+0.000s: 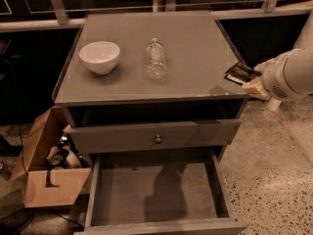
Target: Pick rxbar chocolate from middle drawer and place on counter
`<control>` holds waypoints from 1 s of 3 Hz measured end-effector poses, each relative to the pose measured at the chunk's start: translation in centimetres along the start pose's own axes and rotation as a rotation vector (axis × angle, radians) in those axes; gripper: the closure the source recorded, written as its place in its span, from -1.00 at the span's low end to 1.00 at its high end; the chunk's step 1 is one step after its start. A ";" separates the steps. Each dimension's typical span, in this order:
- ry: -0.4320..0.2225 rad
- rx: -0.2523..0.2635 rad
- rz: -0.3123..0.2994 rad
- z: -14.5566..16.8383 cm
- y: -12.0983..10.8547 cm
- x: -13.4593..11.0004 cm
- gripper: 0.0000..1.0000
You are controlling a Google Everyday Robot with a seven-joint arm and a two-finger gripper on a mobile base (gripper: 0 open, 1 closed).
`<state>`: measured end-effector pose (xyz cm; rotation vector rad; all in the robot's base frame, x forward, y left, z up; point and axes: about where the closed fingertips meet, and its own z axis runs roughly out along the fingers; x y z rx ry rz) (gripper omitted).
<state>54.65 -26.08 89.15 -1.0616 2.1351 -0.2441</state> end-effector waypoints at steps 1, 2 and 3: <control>-0.009 -0.028 0.025 0.4 -0.7 -0.5 1.00; -0.021 -0.074 0.035 1.7 -1.9 -2.0 1.00; -0.028 -0.117 0.022 3.5 -2.6 -3.9 1.00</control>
Offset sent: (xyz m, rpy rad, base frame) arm 0.0627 0.0096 0.0180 0.1100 0.0751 0.0498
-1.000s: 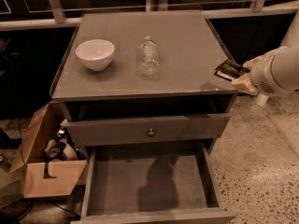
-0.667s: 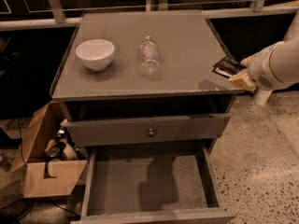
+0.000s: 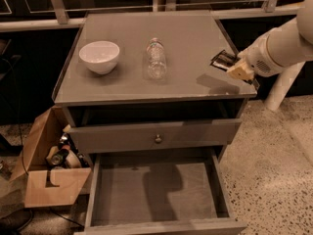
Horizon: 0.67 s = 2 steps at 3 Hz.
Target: Pick rxbar chocolate from middle drawer and place on counter
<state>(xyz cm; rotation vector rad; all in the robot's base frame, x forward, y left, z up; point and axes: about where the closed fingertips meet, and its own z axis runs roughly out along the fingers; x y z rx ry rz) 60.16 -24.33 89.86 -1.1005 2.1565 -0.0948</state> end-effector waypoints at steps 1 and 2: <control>0.009 -0.053 -0.013 2.4 0.2 -0.9 1.00; 0.028 -0.113 -0.023 5.2 0.8 -1.4 1.00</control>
Offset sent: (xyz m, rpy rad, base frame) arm 0.0502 0.0407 -0.0569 0.0160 0.1557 0.1076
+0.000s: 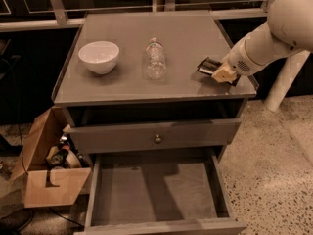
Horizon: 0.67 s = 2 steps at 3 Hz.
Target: Pick rxbar chocolate from middle drawer and place on counter
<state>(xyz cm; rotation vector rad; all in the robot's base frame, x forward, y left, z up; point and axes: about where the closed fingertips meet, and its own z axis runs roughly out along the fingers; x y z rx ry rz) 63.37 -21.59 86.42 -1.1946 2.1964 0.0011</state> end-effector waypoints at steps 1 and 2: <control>0.004 -0.059 -0.003 3.0 0.8 -0.9 1.00; -0.016 -0.092 0.007 4.1 1.2 -1.3 1.00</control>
Offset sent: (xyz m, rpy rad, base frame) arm 0.0221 0.0359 -0.0358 0.0944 0.0766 0.0606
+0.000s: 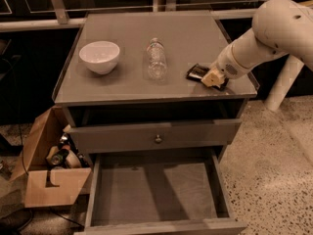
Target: Pick rxbar chocolate from middle drawer and place on counter
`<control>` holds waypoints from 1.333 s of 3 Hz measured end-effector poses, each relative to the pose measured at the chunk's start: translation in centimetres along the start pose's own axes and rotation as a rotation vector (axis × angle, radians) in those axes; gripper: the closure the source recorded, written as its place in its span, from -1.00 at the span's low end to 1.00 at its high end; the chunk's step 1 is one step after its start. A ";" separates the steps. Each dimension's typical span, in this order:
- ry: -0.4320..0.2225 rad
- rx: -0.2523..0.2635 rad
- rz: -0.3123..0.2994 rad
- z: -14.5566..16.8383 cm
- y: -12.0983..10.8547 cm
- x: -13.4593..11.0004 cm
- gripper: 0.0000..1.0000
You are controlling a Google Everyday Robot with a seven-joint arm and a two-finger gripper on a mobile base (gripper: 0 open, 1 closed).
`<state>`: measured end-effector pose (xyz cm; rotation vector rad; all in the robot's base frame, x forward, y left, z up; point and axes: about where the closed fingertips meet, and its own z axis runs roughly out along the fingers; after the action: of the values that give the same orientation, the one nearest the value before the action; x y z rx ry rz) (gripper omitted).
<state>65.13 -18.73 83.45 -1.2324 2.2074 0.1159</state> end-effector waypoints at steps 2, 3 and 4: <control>-0.001 -0.002 0.001 0.1 0.0 0.0 0.19; -0.001 -0.002 0.001 0.1 0.0 0.0 -0.28; -0.001 -0.003 0.001 0.1 0.0 0.0 -0.74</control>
Offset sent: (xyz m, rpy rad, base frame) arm 0.0003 0.0006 -0.0006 0.0024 0.0013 0.0008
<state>65.16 -18.66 83.38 -1.2324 2.2072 0.1199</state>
